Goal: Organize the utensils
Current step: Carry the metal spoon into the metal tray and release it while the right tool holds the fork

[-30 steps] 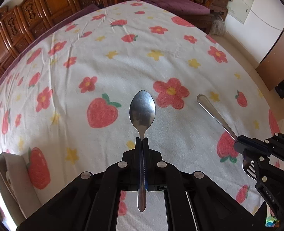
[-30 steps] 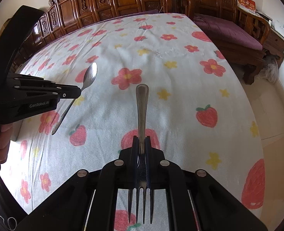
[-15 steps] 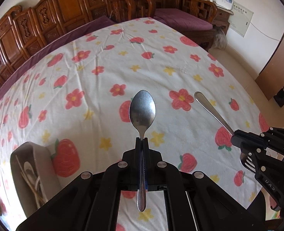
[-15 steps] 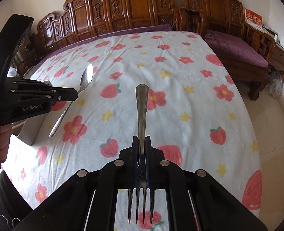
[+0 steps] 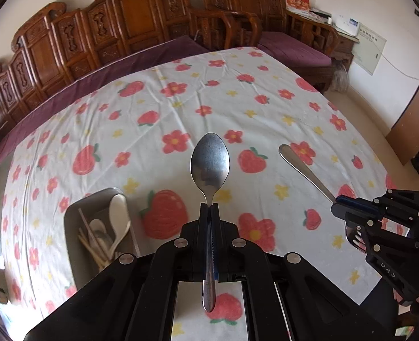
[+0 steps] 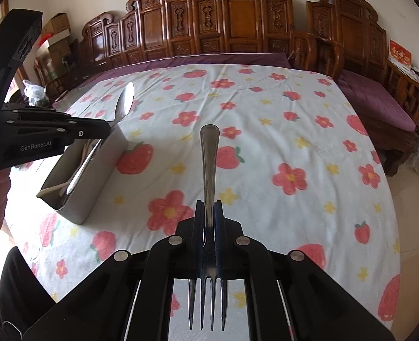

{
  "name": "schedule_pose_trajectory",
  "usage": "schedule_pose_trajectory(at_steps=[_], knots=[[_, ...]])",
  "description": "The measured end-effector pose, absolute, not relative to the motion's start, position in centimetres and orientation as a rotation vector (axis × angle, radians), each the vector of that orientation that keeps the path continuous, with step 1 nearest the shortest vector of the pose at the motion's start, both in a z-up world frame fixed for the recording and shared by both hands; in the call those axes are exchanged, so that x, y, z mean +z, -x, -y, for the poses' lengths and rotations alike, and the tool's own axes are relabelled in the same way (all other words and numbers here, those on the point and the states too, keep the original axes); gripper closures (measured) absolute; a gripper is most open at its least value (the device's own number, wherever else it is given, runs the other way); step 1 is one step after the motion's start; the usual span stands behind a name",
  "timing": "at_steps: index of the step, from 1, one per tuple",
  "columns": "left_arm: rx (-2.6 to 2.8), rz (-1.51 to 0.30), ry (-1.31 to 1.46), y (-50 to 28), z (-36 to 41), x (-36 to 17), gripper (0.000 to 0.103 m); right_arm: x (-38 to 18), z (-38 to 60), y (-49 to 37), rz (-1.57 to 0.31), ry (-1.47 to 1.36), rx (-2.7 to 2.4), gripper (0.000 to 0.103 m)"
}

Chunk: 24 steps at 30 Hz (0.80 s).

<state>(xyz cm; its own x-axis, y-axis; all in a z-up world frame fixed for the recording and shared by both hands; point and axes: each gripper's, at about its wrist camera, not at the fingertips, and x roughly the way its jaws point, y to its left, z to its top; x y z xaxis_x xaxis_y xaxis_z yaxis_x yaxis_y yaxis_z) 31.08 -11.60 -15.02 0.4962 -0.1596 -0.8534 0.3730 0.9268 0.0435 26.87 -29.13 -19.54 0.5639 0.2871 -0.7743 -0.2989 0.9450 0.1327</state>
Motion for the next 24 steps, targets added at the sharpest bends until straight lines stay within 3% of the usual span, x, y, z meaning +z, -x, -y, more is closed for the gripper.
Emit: schedule_pose_trajectory(at_steps=[12,24], knots=[[-0.26,-1.004,-0.167,-30.6,4.1,-15.4,0.101,-18.5,22.0,-26.4,-0.902,0.067,0.432,0.095],[-0.186,-1.065,-0.094,-31.7,-1.4,-19.5,0.101,-18.5,16.9,-26.0,-0.916,0.094,0.492,0.095]])
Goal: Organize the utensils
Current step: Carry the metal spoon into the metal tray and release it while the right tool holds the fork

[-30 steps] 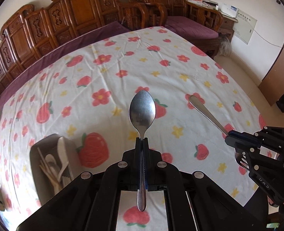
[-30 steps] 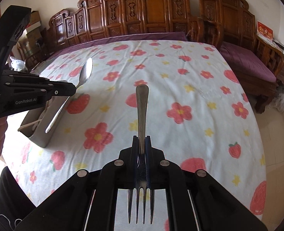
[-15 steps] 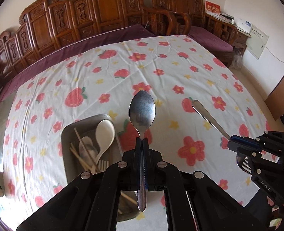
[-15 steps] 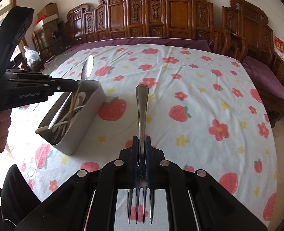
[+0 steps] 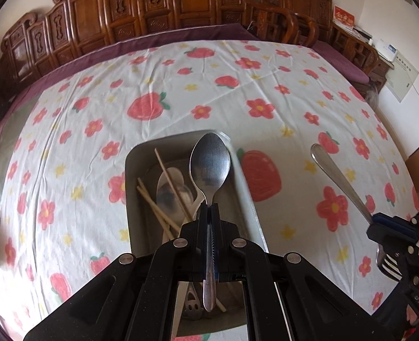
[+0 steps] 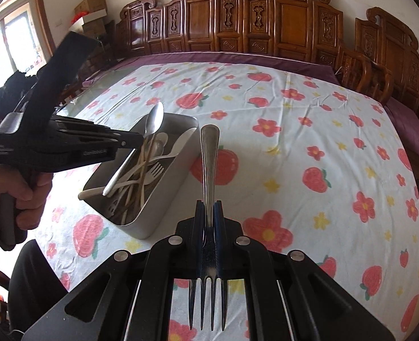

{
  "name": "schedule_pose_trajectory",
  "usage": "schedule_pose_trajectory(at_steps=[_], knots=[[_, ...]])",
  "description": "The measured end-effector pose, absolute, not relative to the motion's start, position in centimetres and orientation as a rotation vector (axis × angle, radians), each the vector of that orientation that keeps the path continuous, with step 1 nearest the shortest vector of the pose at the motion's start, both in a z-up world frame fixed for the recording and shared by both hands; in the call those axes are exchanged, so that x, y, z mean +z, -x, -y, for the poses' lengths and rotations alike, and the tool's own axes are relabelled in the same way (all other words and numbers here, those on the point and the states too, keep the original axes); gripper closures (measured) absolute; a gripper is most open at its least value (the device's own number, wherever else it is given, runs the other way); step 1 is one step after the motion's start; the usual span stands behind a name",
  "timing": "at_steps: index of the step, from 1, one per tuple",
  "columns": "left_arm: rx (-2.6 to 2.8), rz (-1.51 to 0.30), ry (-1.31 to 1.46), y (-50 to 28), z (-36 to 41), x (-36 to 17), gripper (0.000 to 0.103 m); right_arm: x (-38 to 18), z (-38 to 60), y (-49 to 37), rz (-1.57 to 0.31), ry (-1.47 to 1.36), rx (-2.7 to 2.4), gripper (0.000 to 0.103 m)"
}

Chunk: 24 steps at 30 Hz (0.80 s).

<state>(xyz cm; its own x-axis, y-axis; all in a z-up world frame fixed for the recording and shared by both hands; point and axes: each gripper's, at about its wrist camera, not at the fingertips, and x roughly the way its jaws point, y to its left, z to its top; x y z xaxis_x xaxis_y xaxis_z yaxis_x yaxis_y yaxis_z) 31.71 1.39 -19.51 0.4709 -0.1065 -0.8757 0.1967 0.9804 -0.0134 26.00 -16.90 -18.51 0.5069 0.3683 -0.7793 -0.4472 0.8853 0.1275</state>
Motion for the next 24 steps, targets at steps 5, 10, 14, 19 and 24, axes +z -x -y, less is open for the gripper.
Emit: schedule_pose_trajectory(at_steps=[5,10,14,19,24], knots=[[-0.189,-1.081,-0.084,-31.9,-1.8,-20.9,0.101,-18.7,16.1,-25.8,-0.926,0.109,0.497,0.095],[-0.189,-1.088,-0.073,-31.9,-1.9,-21.6,0.101,-18.9,15.7,-25.7,-0.932,0.118,0.497,0.095],[-0.187,-1.092,-0.069,-31.8,-2.3,-21.9,0.101,-18.9,15.5,-25.7,-0.932,0.116,0.498,0.095],[-0.202,-1.089,-0.035,-31.4,-2.9,-21.6,0.101,-18.9,14.7,-26.0,-0.933,0.119,0.503,0.095],[-0.211,-1.053,-0.016,-30.3,-3.9,-20.3,0.101,-18.7,13.4,-26.3,-0.928,0.123,0.514,0.095]])
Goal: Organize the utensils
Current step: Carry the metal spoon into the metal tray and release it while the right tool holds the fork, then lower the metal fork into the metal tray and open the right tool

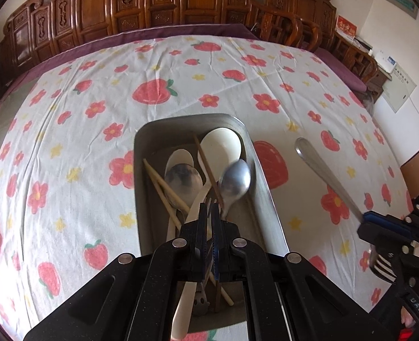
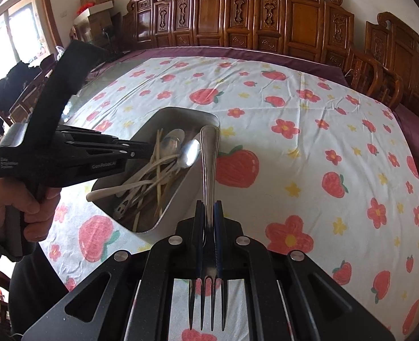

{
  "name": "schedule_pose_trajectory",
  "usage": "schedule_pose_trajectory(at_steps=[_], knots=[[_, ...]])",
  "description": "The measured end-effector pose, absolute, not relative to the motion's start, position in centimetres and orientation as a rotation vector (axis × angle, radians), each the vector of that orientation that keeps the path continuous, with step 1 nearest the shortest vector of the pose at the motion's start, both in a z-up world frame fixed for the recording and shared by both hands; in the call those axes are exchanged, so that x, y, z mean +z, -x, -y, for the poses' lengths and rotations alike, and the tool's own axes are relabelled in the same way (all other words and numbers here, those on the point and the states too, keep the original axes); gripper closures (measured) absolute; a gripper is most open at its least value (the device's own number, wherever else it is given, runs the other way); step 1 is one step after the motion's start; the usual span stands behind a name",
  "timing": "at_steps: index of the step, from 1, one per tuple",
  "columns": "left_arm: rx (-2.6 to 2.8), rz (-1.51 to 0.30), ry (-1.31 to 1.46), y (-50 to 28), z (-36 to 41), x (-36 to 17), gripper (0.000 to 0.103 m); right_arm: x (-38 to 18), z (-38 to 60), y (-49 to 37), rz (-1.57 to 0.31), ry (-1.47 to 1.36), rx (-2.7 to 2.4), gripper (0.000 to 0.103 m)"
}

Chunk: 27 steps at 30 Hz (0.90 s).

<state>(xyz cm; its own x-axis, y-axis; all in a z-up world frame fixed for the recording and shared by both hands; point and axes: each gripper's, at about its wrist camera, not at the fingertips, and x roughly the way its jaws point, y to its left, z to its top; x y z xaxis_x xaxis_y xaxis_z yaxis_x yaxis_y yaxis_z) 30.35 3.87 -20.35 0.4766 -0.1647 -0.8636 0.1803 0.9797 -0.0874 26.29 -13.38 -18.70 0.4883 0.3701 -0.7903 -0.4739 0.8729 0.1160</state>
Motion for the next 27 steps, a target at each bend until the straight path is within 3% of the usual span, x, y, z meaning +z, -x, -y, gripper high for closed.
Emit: schedule_pose_trajectory(at_steps=[27], knots=[[-0.124,-0.929,0.018,-26.3,-12.8,-16.9,0.101,-22.9,2.8,-31.8,-1.031,0.084,0.531,0.095]])
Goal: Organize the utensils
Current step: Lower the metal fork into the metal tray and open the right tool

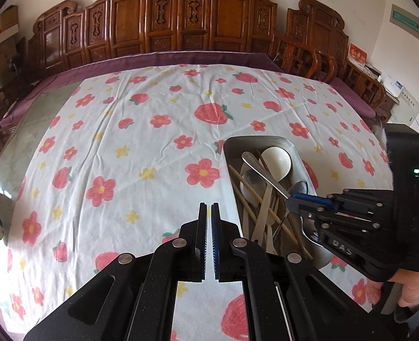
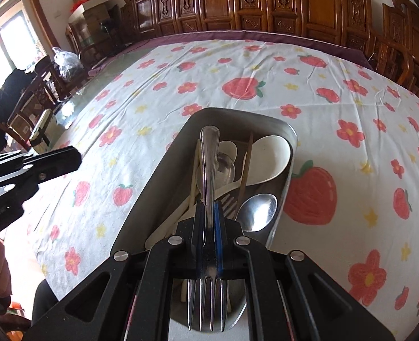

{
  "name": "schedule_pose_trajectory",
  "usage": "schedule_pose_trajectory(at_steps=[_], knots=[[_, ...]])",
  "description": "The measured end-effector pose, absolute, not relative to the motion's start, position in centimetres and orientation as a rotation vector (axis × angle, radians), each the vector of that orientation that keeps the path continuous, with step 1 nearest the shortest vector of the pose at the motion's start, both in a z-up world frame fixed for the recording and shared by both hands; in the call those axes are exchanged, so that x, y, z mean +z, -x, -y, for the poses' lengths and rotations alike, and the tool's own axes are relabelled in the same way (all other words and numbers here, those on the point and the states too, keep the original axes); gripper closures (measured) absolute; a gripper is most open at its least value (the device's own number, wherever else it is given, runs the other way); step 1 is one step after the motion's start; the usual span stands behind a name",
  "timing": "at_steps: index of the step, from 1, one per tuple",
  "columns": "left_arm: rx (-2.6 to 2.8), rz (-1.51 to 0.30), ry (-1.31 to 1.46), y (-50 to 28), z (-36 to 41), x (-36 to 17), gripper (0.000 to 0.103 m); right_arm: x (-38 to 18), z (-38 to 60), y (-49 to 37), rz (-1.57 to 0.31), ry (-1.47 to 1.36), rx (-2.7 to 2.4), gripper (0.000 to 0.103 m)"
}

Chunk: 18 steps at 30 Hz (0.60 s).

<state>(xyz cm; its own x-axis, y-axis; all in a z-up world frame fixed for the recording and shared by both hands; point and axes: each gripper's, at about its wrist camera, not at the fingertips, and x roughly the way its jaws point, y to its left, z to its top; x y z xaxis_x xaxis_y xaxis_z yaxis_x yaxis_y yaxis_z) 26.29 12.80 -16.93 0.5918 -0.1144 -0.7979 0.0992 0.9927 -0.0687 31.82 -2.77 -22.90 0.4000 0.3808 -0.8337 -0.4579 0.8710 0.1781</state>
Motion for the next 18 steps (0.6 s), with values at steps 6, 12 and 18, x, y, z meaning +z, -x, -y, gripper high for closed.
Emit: schedule_pose_trajectory(at_steps=[6,12,18], knots=[[-0.119,-0.926,0.017,-26.0,-13.1,-17.1,0.101,-23.8,2.3,-32.8,-1.041,0.119,0.503,0.095],[-0.118,-0.926,0.021,-25.9,-13.3,-17.1,0.101,-24.1,2.5,-33.3,-1.047,0.108,0.495,0.095],[-0.117,-0.921,0.022,-25.7,-13.3,-17.0,0.101,-23.4,2.4,-32.9,-1.014,0.079,0.531,0.095]])
